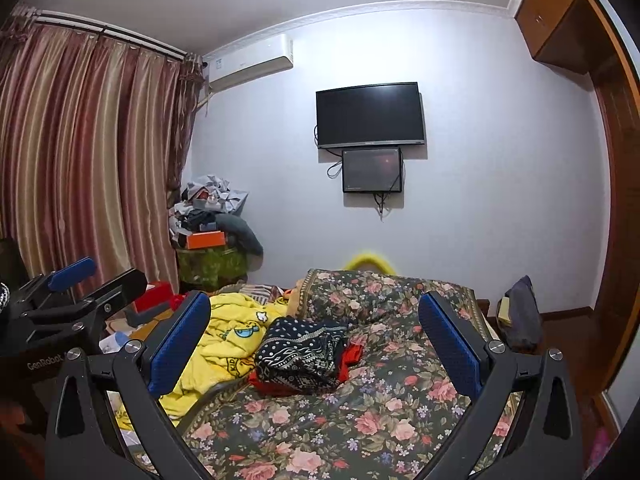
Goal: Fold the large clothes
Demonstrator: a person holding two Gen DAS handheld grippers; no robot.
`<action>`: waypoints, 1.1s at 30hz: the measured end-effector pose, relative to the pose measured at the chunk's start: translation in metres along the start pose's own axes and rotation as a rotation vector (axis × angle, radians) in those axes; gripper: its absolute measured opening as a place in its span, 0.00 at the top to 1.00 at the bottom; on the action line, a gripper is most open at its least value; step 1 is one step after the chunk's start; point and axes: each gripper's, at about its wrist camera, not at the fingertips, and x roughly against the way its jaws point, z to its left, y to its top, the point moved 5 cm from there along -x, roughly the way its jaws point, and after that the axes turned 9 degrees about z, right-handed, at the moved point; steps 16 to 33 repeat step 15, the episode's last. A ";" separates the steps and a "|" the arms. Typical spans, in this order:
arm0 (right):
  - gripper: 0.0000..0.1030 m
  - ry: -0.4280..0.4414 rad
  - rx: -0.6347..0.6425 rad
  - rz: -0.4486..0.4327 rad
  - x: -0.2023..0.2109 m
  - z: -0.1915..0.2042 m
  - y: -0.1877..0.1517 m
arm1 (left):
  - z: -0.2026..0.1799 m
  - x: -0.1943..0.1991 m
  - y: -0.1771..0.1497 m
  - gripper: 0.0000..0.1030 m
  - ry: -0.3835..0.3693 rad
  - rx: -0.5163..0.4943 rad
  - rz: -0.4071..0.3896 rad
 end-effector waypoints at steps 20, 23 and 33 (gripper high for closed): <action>0.00 -0.017 0.007 0.009 -0.003 -0.002 -0.001 | -0.002 -0.011 -0.008 0.01 -0.022 0.025 0.053; 0.00 -0.017 0.007 0.009 -0.003 -0.002 -0.001 | -0.002 -0.011 -0.008 0.01 -0.022 0.025 0.053; 0.00 -0.017 0.007 0.009 -0.003 -0.002 -0.001 | -0.002 -0.011 -0.008 0.01 -0.022 0.025 0.053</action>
